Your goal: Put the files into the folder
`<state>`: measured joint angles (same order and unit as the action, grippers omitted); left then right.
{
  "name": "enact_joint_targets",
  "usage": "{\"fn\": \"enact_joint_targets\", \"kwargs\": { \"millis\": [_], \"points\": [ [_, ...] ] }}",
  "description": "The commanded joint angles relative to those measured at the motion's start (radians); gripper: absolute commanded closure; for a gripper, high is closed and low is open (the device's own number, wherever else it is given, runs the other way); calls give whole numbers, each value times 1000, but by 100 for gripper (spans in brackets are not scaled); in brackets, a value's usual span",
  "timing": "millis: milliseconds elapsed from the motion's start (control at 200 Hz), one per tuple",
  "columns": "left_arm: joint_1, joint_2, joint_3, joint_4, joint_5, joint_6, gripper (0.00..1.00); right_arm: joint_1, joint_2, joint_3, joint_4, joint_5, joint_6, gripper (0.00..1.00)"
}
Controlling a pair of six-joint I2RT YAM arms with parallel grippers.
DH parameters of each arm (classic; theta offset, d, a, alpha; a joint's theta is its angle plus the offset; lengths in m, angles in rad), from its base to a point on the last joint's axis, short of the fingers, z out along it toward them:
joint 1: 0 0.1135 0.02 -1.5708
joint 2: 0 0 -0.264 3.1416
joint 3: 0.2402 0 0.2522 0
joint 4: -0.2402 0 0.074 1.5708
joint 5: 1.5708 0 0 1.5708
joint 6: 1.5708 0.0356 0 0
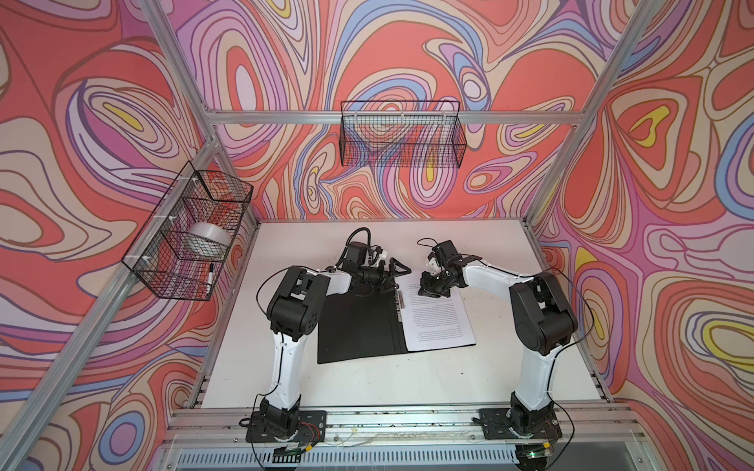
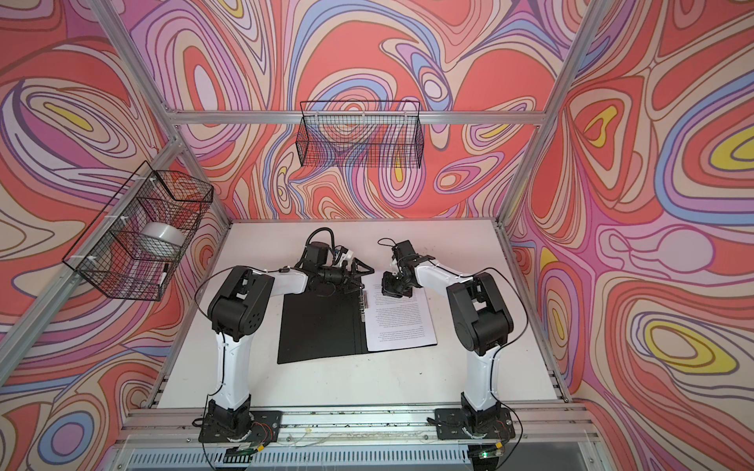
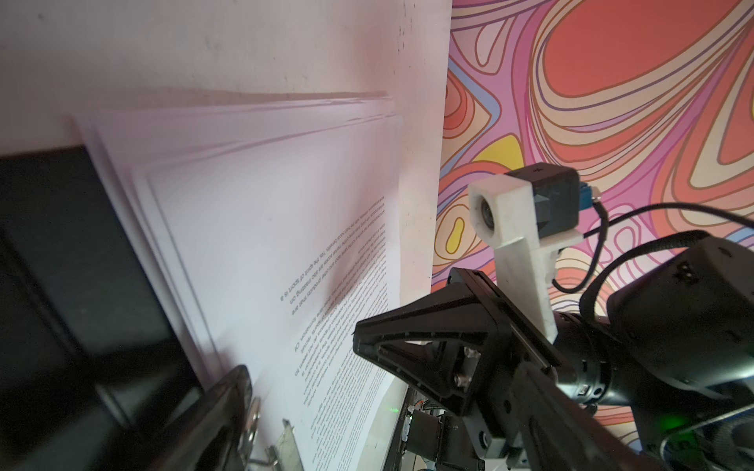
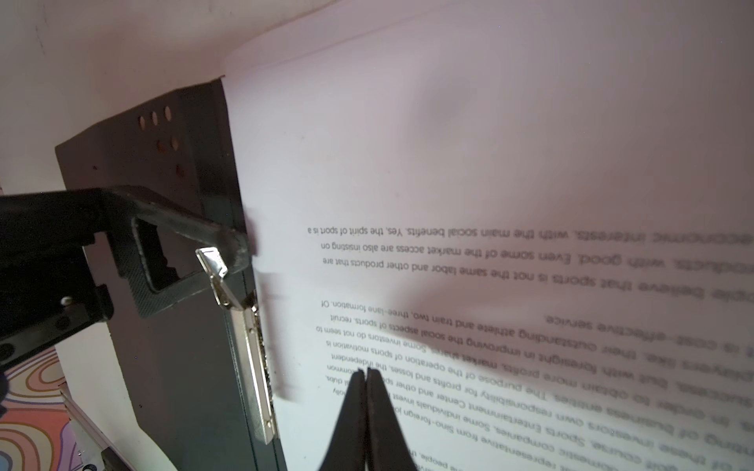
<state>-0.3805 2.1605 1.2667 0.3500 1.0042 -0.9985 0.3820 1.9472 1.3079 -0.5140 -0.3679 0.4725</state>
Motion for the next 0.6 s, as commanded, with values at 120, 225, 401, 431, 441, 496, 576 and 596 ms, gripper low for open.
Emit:
{"fn": "enact_joint_targets", "kwargs": {
  "millis": [120,225,401,431,441,496,576,596],
  "points": [
    [1,-64,-52,103,16,-58,0,-4,-9,19,-9,5,6,100],
    [-3,-87,-67,114,22,-64,0,-42,-37,3,-2,-2,17,100],
    [-8,-108,-87,116,33,-66,0,-131,-98,-37,-3,10,22,66],
    [-8,-111,-94,120,34,-65,0,-152,-112,-51,-1,22,27,57],
    [-8,-112,-95,121,33,-66,0,-159,-116,-56,1,25,27,55],
    [-9,-116,-104,127,31,-65,0,-203,-137,-82,12,30,30,46],
    [-10,-115,-108,129,34,-68,0,-247,-151,-98,-2,76,16,35],
    [-9,-116,-107,133,35,-71,0,-254,-151,-102,-4,89,8,33]
  ]
}}
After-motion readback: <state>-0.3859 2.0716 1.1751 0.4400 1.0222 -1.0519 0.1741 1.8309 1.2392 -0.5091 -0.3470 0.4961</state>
